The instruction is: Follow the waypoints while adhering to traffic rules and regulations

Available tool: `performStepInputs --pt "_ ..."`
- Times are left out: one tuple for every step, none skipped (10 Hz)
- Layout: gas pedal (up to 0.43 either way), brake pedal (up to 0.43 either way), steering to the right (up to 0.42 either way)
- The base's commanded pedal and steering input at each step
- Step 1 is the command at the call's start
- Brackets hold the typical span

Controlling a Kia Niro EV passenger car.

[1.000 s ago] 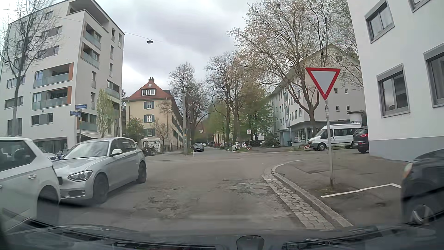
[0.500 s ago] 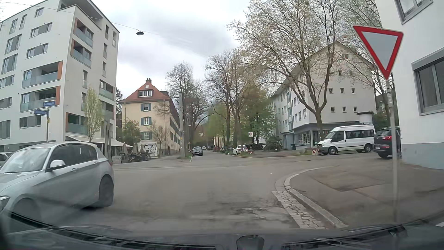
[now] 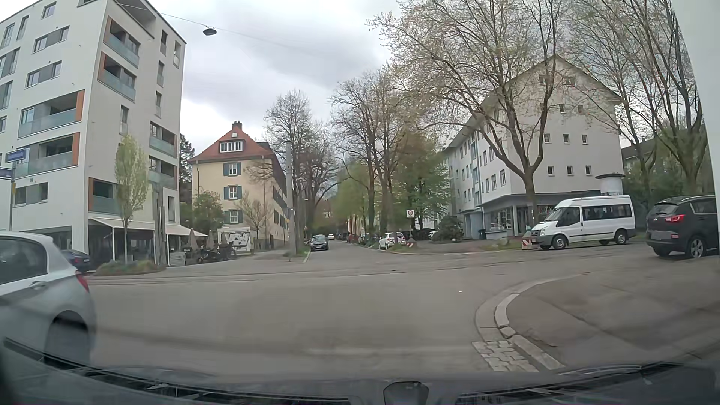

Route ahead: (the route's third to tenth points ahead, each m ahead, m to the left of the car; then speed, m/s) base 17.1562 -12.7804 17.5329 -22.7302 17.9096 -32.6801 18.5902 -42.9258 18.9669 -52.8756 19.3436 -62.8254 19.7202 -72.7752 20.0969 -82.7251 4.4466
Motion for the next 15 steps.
performStepInputs --pt "0.0 0.14 -0.007" --pt "0.0 0.146 -0.008" --pt "0.0 0.146 -0.008" --pt "0.0 0.146 -0.007" --pt "0.0 0.146 -0.005" --pt "0.0 0.152 -0.005" --pt "0.0 0.152 -0.004" --pt "0.0 0.152 0.002" --pt "0.0 0.152 0.011" --pt "0.0 0.146 0.025" --pt "0.0 0.152 0.037" --pt "0.0 0.152 0.045" --pt "0.0 0.146 0.055" --pt "0.0 0.146 0.069" --pt "0.0 0.14 0.086"
